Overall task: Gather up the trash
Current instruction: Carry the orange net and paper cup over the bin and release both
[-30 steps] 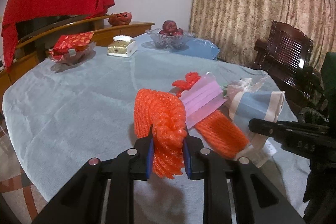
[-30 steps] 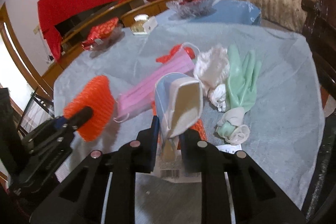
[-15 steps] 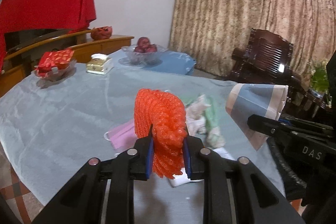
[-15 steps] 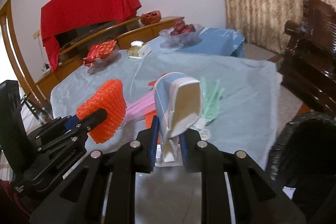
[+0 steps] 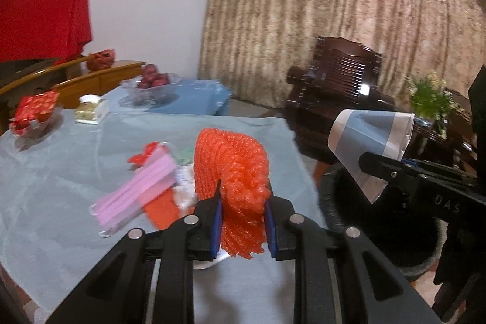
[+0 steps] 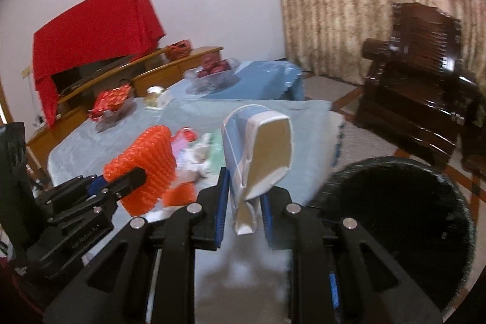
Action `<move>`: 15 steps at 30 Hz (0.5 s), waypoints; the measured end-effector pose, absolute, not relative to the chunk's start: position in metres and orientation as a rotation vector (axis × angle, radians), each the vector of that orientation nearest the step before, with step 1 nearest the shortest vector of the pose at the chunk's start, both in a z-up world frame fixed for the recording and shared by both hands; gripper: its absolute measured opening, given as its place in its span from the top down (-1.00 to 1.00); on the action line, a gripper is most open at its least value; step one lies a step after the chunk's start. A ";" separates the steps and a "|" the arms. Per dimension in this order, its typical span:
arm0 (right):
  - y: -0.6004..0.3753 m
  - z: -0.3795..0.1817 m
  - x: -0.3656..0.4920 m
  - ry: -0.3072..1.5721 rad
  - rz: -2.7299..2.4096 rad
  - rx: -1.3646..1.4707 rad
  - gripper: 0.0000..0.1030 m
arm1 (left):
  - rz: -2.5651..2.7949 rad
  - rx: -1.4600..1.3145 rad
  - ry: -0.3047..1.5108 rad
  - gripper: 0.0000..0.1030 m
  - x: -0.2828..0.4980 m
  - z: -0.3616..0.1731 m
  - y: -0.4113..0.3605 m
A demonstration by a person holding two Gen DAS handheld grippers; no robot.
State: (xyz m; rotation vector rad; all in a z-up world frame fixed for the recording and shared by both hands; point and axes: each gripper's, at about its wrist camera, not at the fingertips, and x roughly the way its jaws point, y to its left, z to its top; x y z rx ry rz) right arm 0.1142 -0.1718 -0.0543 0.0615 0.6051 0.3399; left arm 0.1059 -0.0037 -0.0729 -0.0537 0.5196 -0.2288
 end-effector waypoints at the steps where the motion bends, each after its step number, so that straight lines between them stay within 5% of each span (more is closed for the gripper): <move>1: -0.182 -0.054 0.112 0.603 0.320 0.065 0.63 | -0.245 -0.050 0.518 0.55 0.108 -0.072 -0.011; 15: -0.288 -0.066 0.084 0.593 0.086 0.097 0.60 | -0.463 0.035 0.476 0.55 0.118 -0.061 -0.123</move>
